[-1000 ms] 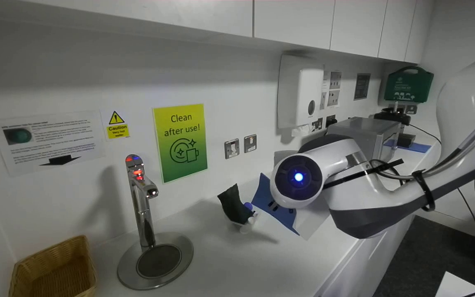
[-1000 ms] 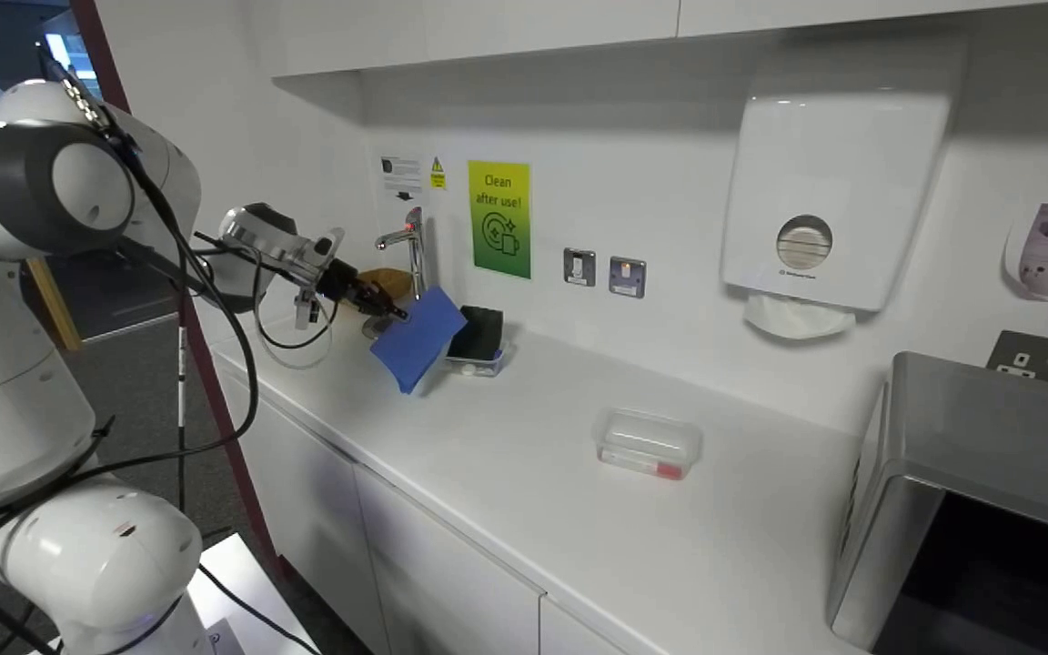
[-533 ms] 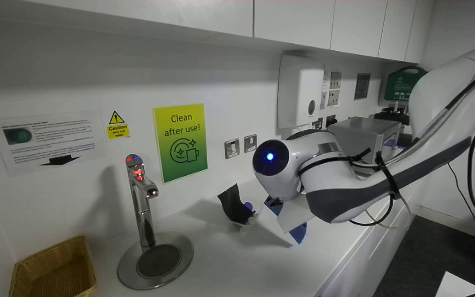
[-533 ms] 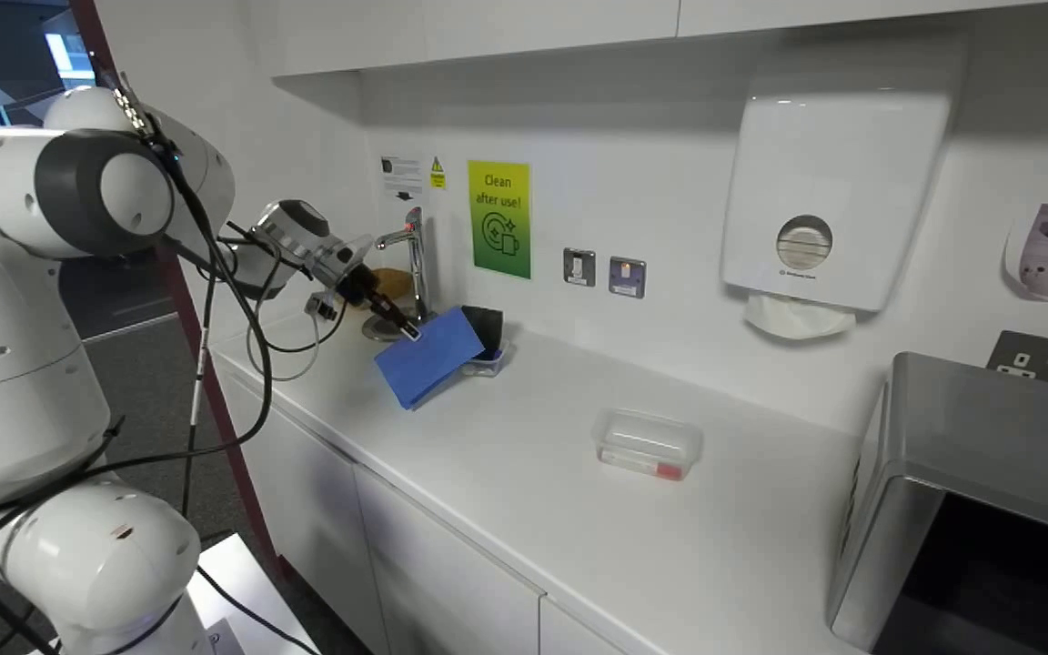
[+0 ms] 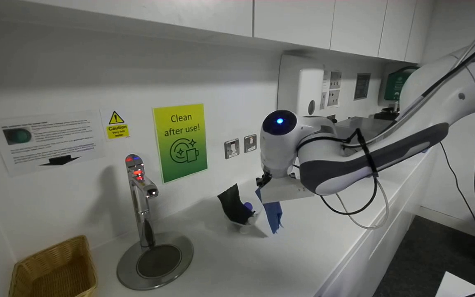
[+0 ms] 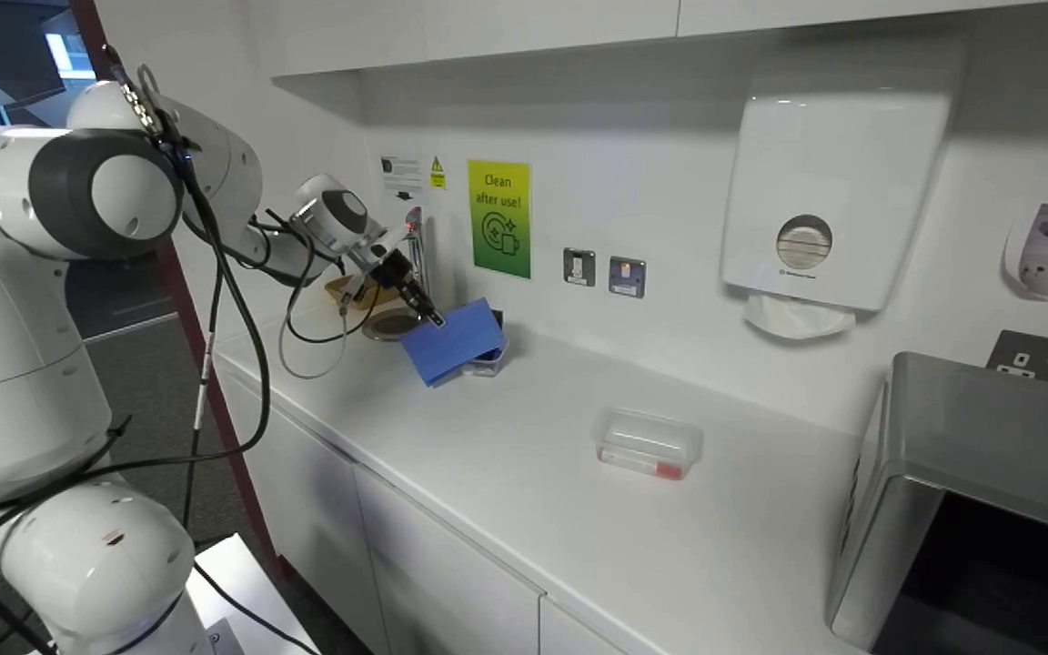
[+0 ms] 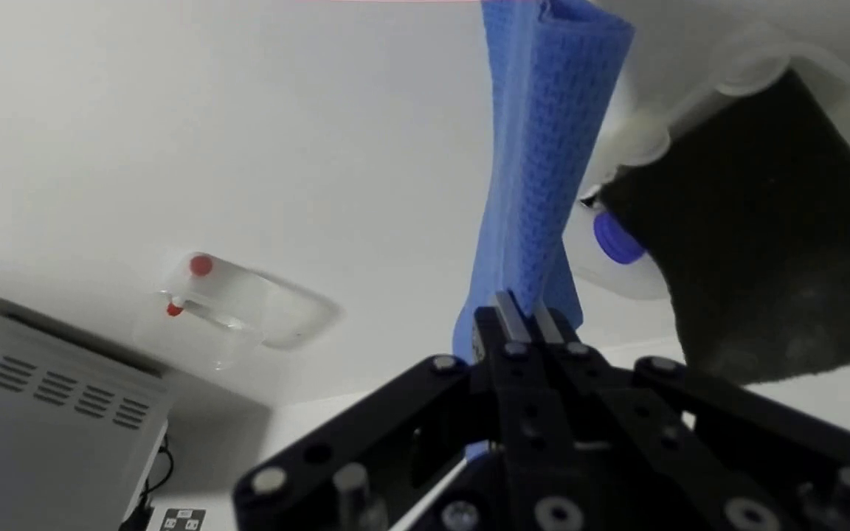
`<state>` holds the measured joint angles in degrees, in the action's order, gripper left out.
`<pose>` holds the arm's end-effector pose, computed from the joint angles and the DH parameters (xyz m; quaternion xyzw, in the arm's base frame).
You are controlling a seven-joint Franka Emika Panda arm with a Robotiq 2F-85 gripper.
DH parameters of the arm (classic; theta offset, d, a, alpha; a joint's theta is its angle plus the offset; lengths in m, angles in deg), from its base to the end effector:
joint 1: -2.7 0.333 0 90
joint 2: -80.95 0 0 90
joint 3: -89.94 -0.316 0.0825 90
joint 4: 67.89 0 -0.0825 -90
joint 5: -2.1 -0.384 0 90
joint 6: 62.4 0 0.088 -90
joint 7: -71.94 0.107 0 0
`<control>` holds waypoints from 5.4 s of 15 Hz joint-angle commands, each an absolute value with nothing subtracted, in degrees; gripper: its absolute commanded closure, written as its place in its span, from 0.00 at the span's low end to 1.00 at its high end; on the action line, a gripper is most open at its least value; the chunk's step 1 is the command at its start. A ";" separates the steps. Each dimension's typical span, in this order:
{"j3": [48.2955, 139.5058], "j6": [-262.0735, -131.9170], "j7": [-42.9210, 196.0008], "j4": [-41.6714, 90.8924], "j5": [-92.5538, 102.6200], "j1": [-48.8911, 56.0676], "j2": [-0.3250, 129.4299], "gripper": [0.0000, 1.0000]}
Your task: Put the blue paper in the left bowl
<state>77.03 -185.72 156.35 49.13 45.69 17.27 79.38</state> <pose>0.5188 0.2371 0.4461 0.9073 -0.2750 0.2835 0.1443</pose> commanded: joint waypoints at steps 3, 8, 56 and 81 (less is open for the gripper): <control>79.75 -206.20 161.10 52.02 48.64 14.41 81.29 0.99; 81.71 -220.12 163.34 53.76 50.79 13.48 80.79 0.99; 76.42 -155.08 133.75 42.41 23.23 13.33 85.89 0.99; 81.62 -212.95 135.58 56.16 22.29 11.49 79.97 0.99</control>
